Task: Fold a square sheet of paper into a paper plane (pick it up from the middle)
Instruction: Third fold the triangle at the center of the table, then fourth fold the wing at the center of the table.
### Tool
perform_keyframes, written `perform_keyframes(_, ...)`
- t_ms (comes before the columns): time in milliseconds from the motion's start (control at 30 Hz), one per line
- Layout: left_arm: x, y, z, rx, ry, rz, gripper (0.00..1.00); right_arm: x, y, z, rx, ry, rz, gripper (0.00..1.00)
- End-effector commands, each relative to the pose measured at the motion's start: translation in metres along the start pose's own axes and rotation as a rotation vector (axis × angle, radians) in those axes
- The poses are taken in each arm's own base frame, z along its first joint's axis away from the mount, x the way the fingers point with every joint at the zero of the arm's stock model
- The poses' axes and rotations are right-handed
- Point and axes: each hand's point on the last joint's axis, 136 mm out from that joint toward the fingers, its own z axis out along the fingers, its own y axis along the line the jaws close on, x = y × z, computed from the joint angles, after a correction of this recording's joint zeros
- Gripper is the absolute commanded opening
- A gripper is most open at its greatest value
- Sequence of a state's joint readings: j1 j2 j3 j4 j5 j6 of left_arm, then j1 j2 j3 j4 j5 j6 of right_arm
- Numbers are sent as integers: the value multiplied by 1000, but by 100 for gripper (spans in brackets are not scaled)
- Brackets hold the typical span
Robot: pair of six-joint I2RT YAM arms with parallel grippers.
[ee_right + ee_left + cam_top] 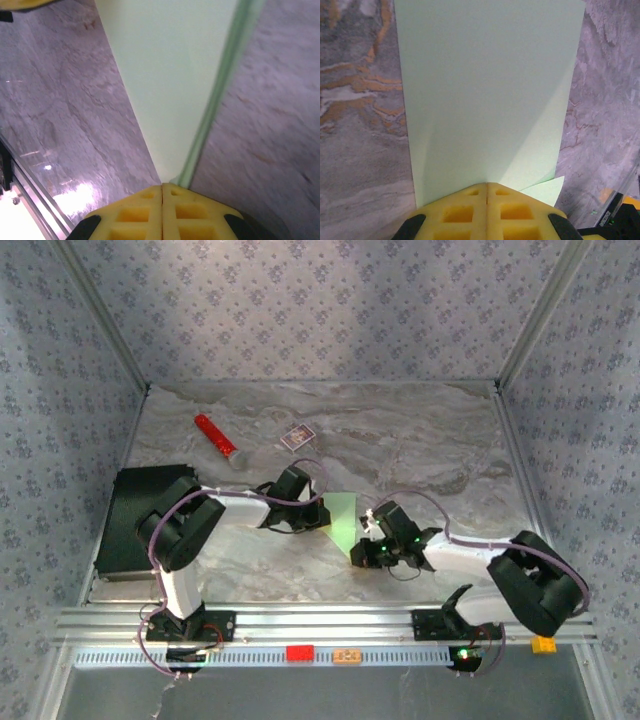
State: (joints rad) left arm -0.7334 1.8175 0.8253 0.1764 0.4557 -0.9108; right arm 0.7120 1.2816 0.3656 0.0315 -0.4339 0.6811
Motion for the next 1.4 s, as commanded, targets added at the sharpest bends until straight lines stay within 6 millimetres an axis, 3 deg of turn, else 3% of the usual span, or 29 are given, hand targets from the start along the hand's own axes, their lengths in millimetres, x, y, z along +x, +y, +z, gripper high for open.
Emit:
perform_keyframes(0,20,49,3,-147,13,-103,3,6,-22,-14,106,-19,45,9)
perform_keyframes(67,20,47,0,-140,-9,-125,3,-3,-25,-25,136,-75,47,10)
perform_keyframes(233,24,31,-8,-110,-77,-143,5,-31,-27,-51,164,-207,60,22)
perform_keyframes(367,21,15,-22,-107,-128,-95,11,-50,-18,-56,116,-261,69,29)
perform_keyframes(500,12,2,-41,-103,-187,-37,22,-61,-7,-51,66,-248,65,35)
perform_keyframes(667,4,1,-54,-102,-212,-8,29,-72,6,-41,1,-232,61,38)
perform_keyframes(1167,-7,17,-69,-89,-225,-45,33,-80,23,-12,-57,-135,22,39)
perform_keyframes(1267,-7,17,-69,-87,-224,-42,34,-80,23,-9,-56,-130,17,36)
perform_keyframes(1367,-7,16,-67,-80,-211,-41,34,-78,22,-6,-59,-118,18,26)
